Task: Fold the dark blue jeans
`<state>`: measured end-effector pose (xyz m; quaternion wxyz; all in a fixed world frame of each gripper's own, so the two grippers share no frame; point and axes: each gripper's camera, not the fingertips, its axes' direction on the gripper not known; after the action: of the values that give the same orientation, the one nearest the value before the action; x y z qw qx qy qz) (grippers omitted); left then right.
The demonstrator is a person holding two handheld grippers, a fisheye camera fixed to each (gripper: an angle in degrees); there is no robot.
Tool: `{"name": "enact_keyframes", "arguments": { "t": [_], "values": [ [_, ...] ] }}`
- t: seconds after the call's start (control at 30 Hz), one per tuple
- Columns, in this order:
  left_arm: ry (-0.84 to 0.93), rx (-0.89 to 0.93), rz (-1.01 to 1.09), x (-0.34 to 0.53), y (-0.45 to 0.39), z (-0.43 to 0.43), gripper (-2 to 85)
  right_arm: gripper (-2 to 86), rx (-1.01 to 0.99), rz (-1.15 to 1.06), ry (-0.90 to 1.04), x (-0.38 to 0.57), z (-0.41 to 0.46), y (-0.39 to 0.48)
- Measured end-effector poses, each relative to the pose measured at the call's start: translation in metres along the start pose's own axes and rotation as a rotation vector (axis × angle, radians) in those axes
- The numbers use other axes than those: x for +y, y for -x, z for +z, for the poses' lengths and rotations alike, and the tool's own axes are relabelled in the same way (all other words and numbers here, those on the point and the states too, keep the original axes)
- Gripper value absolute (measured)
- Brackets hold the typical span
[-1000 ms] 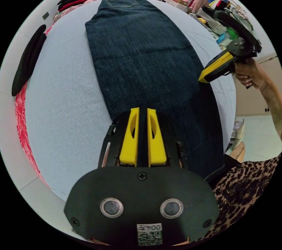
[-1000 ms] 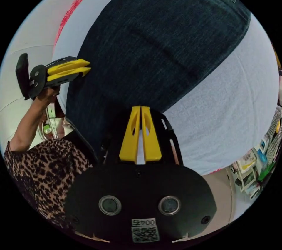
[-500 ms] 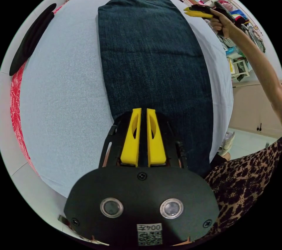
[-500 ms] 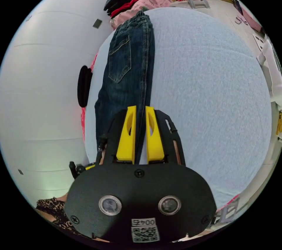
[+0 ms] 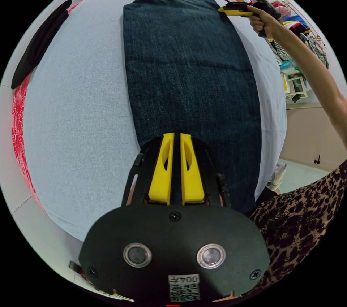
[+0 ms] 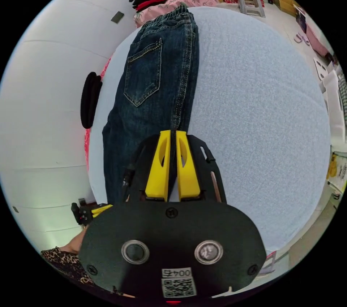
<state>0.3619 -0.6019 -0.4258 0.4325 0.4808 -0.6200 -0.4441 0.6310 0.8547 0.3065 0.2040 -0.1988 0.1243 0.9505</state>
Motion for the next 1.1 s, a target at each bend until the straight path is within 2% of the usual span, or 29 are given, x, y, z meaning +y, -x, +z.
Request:
{"name": "enact_keyframes", "arguments": {
  "t": [0.13,0.27,0.4,0.53,0.67,0.77,0.93,1.1],
  "values": [
    [-0.001,0.01,-0.012,0.0,0.007,0.001,1.0,0.9,0.029,-0.002,-0.005,0.003,0.005,-0.01],
    [-0.004,0.01,-0.017,0.005,0.013,-0.002,1.0,2.0,-0.031,0.009,-0.016,0.007,0.009,-0.022],
    [-0.002,-0.003,-0.012,0.011,0.018,-0.008,1.1,3.0,0.062,-0.03,-0.11,0.021,-0.002,-0.01],
    [-0.009,-0.009,-0.011,0.023,0.025,-0.017,1.1,5.2,0.187,-0.125,0.017,0.027,0.038,-0.006],
    [-0.004,-0.017,-0.005,0.037,0.034,-0.029,1.1,5.0,0.177,-0.144,-0.049,0.043,0.035,-0.013],
    [-0.012,-0.039,0.006,0.05,0.039,-0.04,1.2,5.6,0.21,-0.226,-0.088,0.081,0.03,-0.002],
    [-0.045,-0.069,0.038,0.078,0.05,-0.061,1.6,10.3,0.093,-0.379,0.105,0.215,0.071,0.028],
    [-0.087,-0.019,0.053,0.109,0.074,-0.086,3.3,11.6,0.046,-0.331,0.252,0.351,0.134,0.049]
  ]
}}
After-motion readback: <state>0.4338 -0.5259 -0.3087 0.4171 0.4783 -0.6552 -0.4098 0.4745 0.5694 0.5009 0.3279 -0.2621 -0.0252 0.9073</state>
